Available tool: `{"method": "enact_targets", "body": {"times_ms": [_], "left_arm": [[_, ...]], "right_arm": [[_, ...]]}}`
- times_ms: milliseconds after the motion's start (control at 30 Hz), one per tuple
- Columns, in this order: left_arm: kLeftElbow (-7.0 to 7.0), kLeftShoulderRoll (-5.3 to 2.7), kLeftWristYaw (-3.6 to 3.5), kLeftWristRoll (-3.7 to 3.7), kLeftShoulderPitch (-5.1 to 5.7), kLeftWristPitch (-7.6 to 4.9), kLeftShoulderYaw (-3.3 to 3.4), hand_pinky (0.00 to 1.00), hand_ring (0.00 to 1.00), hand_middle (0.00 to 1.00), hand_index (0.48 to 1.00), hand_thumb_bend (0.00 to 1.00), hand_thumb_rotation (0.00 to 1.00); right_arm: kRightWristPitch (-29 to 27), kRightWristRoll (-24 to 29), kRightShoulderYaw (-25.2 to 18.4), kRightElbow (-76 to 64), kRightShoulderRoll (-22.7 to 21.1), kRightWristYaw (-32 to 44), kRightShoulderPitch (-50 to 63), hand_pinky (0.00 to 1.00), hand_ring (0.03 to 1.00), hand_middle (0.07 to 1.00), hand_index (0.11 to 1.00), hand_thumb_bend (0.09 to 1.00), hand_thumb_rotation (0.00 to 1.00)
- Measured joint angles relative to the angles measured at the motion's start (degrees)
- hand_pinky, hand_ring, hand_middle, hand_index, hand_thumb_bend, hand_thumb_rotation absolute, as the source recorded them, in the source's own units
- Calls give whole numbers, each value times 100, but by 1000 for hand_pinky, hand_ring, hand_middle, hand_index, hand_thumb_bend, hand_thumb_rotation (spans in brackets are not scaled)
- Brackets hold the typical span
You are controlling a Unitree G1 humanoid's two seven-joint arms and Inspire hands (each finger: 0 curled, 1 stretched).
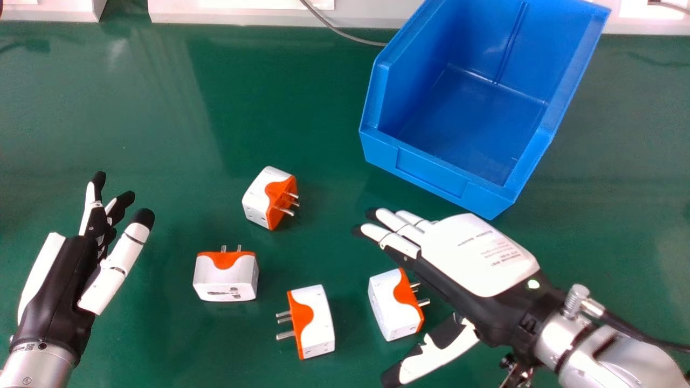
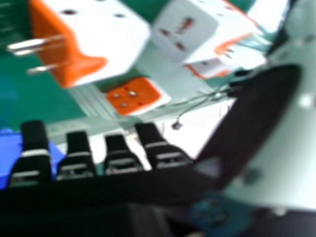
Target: Pick all objects and put in blue box
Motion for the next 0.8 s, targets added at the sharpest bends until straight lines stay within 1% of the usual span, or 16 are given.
{"method": "enact_targets", "body": {"times_ms": [67, 133, 167, 300, 400, 567, 700, 767, 800], "left_arm": [[36, 0, -37, -23, -29, -13, 2, 1000, 990, 973, 936, 478, 823], [53, 1, -77, -98, -61, -17, 3, 1000, 988, 973, 937, 468, 818], [62, 1, -88, -112, -75, -24, 4, 1000, 986, 971, 936, 463, 817], [109, 3, -96, -113, -102, -83, 5, 1000, 987, 971, 935, 465, 825], [127, 6, -97, -112, -110, -87, 8, 1000, 982, 968, 932, 453, 817], [130, 15, -96, -112, -116, -92, 10, 1000, 981, 966, 932, 435, 834], [129, 24, -124, -124, -117, -95, 17, 993, 979, 967, 932, 431, 828], [116, 25, -124, -123, -116, -89, 17, 995, 977, 963, 930, 438, 835], [101, 25, -124, -123, -116, -88, 17, 991, 976, 963, 930, 430, 831]], "right_arm": [[0, -48, 97, 193, -41, -13, -148, 810, 916, 933, 885, 797, 519], [-9, -59, 185, 403, -56, -25, -315, 800, 906, 922, 874, 785, 497], [-16, -61, 225, 514, -57, -39, -399, 794, 901, 917, 870, 778, 491], [-61, -59, 373, 875, -58, -112, -626, 780, 885, 907, 859, 752, 474], [-50, -101, 472, 1086, -56, -160, -746, 778, 881, 902, 853, 741, 468], [46, -197, 639, 1357, -43, -264, -911, 773, 879, 903, 850, 723, 490], [73, -217, 731, 1471, -21, -431, -979, 763, 869, 894, 839, 722, 470], [128, -242, 792, 1494, -14, -493, -1005, 767, 875, 898, 842, 696, 487], [157, -248, 812, 1494, -13, -497, -1015, 766, 873, 895, 836, 674, 473]]}}
